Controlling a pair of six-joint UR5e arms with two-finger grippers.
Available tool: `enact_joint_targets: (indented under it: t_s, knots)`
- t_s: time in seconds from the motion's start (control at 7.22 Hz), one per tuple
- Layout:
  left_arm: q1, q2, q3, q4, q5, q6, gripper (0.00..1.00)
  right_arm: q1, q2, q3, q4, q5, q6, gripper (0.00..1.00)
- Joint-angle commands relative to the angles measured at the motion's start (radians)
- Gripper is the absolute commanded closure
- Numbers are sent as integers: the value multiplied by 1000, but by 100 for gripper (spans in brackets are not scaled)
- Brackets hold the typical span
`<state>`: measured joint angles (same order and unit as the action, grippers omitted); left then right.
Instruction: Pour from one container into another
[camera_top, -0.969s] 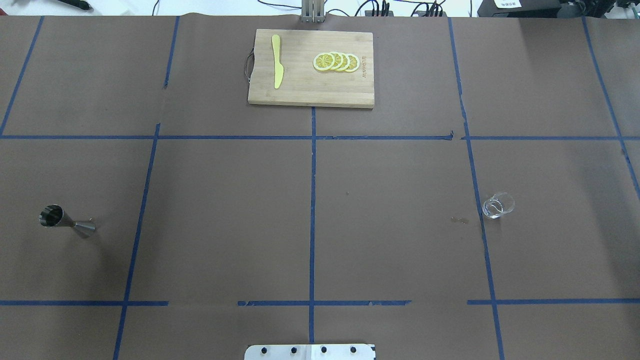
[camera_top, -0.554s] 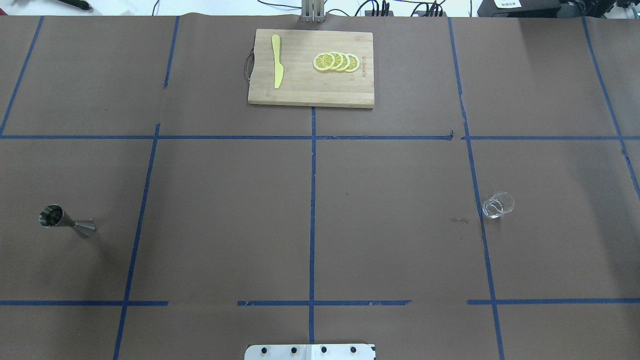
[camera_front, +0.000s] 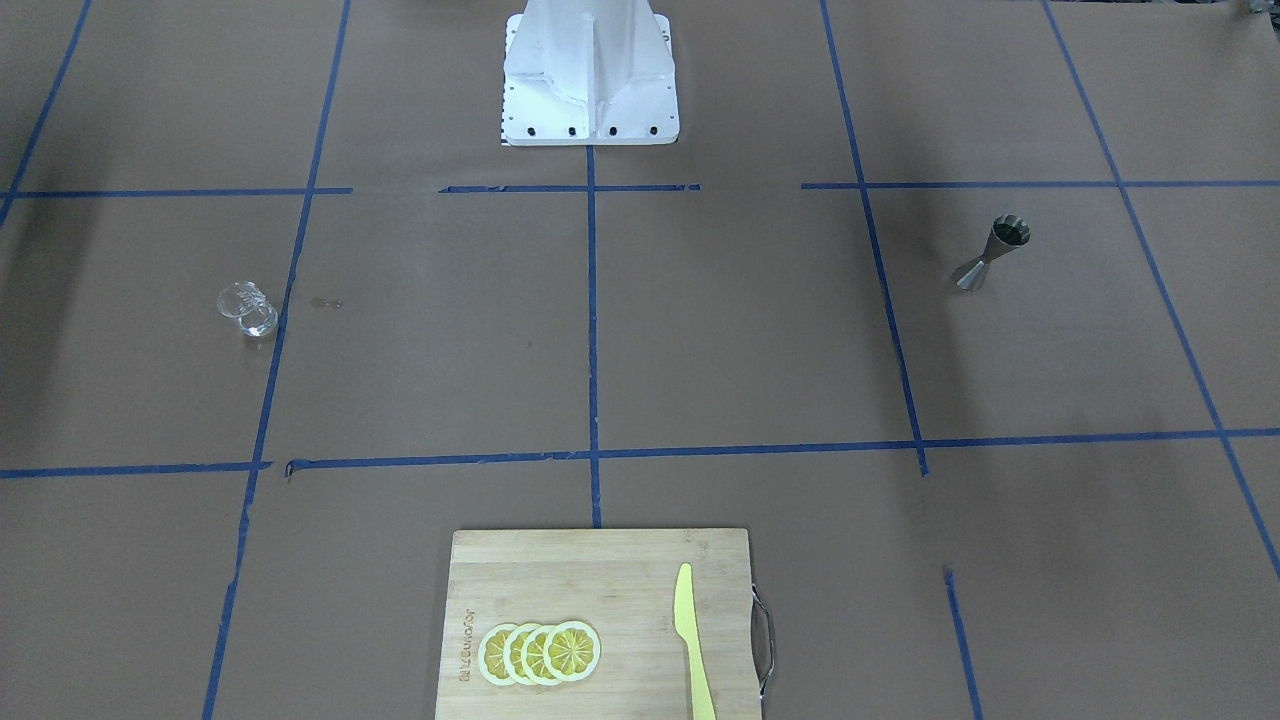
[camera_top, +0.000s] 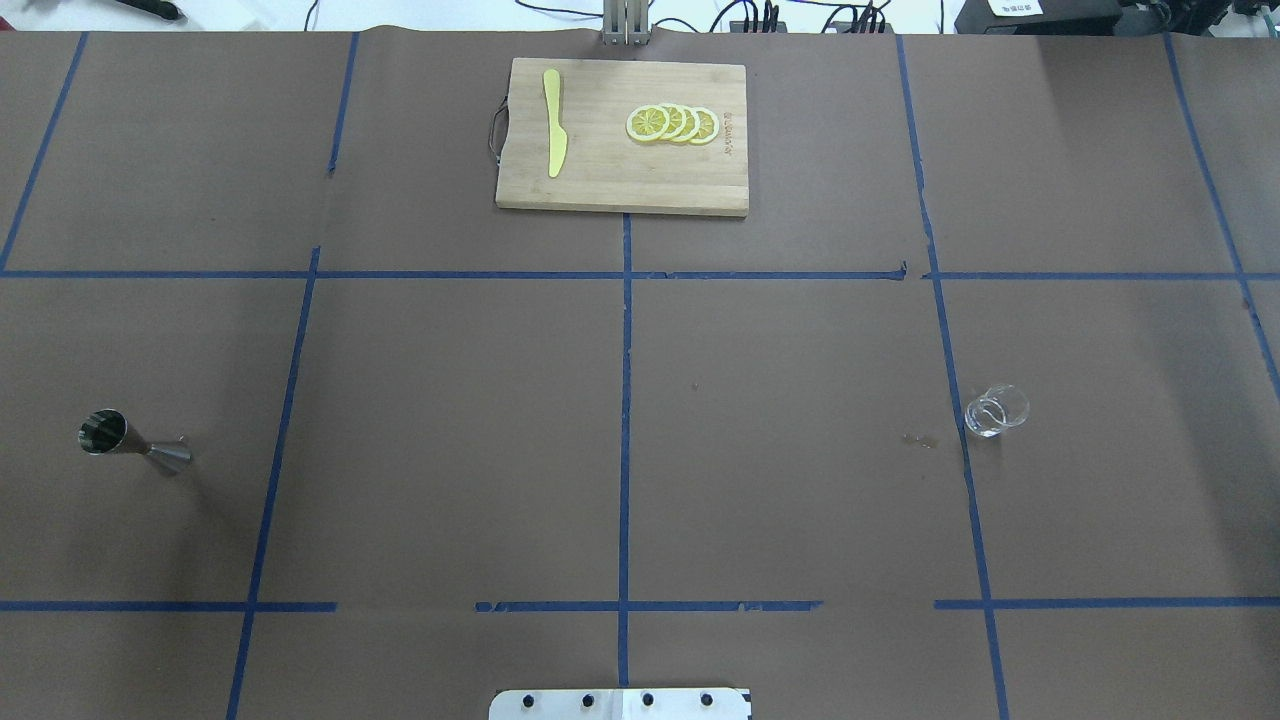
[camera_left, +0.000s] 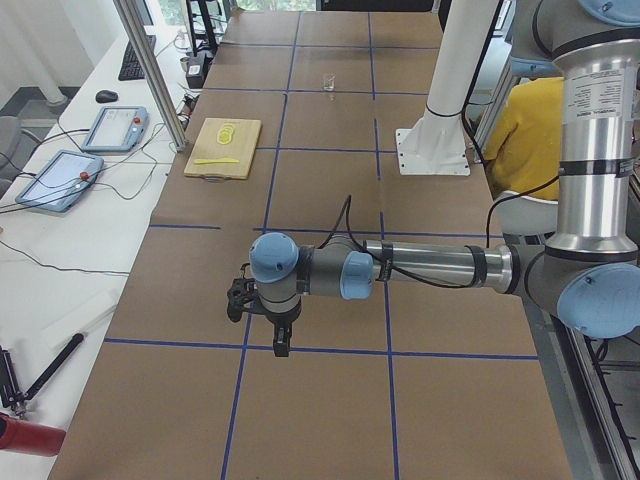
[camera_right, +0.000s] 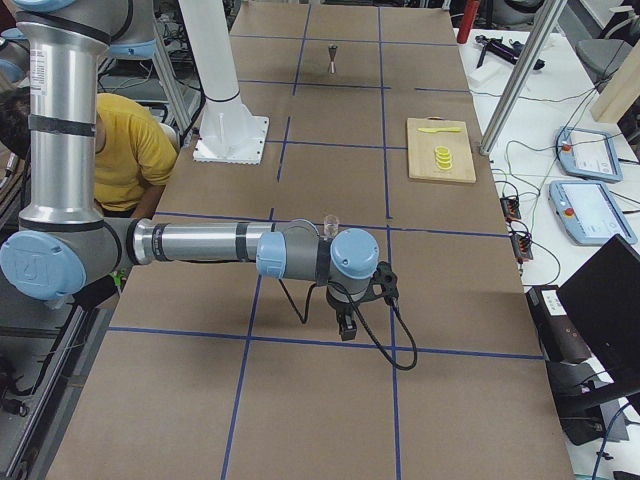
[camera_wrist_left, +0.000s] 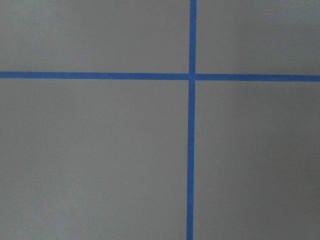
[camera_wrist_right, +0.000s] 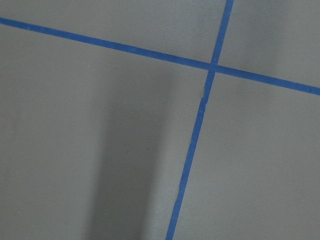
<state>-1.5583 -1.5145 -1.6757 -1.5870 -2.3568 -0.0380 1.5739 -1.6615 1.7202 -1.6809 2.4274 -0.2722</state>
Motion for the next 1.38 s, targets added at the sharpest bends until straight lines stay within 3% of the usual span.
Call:
enact_joint_targets:
  t_s: [0.0, 0.55, 0.69, 0.83, 0.97, 1.25]
  knots:
    - [0, -10, 11, 1, -7, 4, 0, 0, 19, -30, -2, -1, -2, 0]
    - [-5, 7, 14, 1, 1, 6, 0, 0, 6, -42, 3, -10, -4, 0]
    - [-3, 5, 10, -1, -1, 6, 0, 0, 28, -36, 3, -34, 8, 0]
    - [-5, 5, 7, -2, -1, 6, 0, 0, 28, 4, 3, -139, 24, 0]
    - [-5, 5, 4, -2, -1, 6, 0, 0, 26, 22, 1, -174, 28, 0]
    - [-5, 5, -2, -2, -4, 6, 0, 0, 19, 19, 0, -168, 30, 0]
